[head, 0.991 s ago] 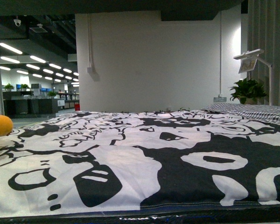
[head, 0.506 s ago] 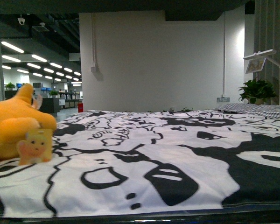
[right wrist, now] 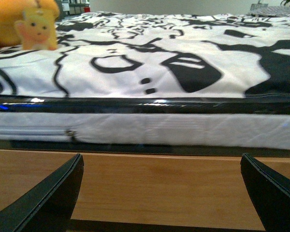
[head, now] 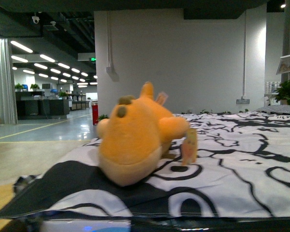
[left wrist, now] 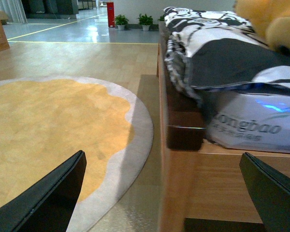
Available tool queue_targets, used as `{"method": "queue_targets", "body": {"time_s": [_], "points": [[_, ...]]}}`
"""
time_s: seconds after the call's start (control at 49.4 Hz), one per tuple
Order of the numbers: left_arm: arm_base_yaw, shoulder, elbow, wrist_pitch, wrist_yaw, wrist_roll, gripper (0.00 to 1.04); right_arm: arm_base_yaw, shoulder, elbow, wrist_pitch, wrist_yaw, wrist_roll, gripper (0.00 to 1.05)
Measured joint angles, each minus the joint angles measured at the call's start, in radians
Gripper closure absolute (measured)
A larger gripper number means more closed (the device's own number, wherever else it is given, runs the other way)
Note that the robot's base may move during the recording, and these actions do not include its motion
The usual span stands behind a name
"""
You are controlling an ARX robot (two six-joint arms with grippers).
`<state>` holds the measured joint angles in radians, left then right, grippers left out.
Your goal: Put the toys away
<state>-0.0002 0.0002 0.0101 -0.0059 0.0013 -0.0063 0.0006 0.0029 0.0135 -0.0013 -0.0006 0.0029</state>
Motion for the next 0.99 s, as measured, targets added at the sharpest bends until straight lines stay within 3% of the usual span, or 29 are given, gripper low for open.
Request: {"method": "queue_targets", "body": {"time_s": [0.546, 0.587, 0.708, 0.769, 0.85, 0.991], "points": [[0.0, 0.0, 0.0, 0.0, -0.002, 0.0, 0.06, 0.0, 0.0, 0.0, 0.0, -0.004, 0.0, 0.06], [0.0, 0.0, 0.0, 0.0, -0.002, 0.0, 0.06, -0.013, 0.006, 0.0, 0.005, -0.036, 0.014, 0.06], [0.0, 0.0, 0.0, 0.0, -0.002, 0.0, 0.06, -0.187, 0.167, 0.053, 0.162, -0.386, 0.187, 0.06], [0.0, 0.0, 0.0, 0.0, -0.002, 0.0, 0.06, -0.218, 0.273, 0.126, 0.264, -0.435, 0.224, 0.06], [0.0, 0.0, 0.0, 0.0, -0.002, 0.0, 0.06, -0.2, 0.44, 0.259, 0.385, -0.412, 0.255, 0.06], [0.0, 0.0, 0.0, 0.0, -0.002, 0.0, 0.06, -0.019, 0.735, 0.497, 0.467, -0.254, 0.2, 0.06]]}}
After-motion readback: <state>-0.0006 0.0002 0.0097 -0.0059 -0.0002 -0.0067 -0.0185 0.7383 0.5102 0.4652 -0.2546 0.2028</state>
